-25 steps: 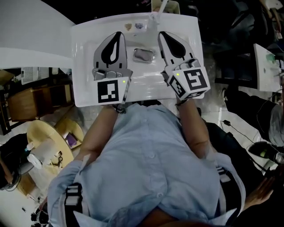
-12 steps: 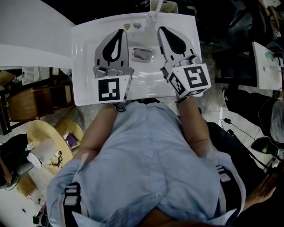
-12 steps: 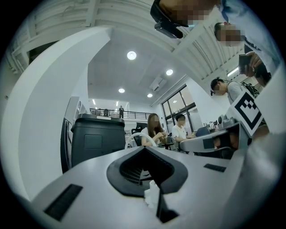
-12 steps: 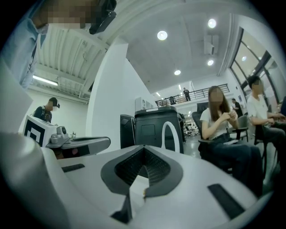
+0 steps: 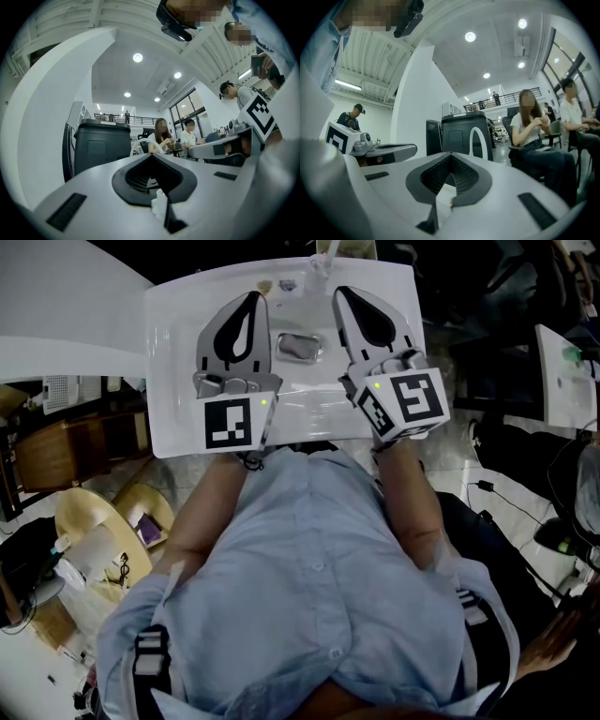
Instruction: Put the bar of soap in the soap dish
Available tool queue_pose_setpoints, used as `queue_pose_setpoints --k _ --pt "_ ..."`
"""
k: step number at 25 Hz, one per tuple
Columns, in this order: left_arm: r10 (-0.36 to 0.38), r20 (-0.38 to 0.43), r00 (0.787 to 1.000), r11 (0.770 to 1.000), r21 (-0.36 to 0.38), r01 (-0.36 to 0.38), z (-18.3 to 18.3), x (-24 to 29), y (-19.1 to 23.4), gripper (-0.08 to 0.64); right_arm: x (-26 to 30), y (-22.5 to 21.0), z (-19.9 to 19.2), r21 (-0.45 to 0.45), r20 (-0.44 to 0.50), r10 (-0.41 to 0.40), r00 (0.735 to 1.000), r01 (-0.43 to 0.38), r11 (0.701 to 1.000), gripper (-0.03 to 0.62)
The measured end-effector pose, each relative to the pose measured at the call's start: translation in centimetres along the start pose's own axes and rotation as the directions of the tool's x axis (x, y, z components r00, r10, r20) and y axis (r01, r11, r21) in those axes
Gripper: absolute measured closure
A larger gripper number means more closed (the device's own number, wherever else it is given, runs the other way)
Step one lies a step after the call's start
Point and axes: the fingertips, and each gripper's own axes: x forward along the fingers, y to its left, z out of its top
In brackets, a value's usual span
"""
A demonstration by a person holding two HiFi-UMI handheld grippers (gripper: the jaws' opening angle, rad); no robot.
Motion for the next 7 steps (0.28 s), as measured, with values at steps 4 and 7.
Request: queue_pose_setpoints --k 4,7 --pt "0.003 0.001 1.000 1.000 0.001 -0.003 0.17 0.28 -0.11 0.551 0.02 -0.31 0.08 0.003 -0.005 -0.001 1.000 0.001 1.000 0.588" --pt "0.006 0.003 1.000 1.000 0.008 -0.006 0.18 0.74 -0.30 0.551 0.10 -0.82 0.14 -0.005 -0.001 0.003 1.000 -0.003 1.000 0.588"
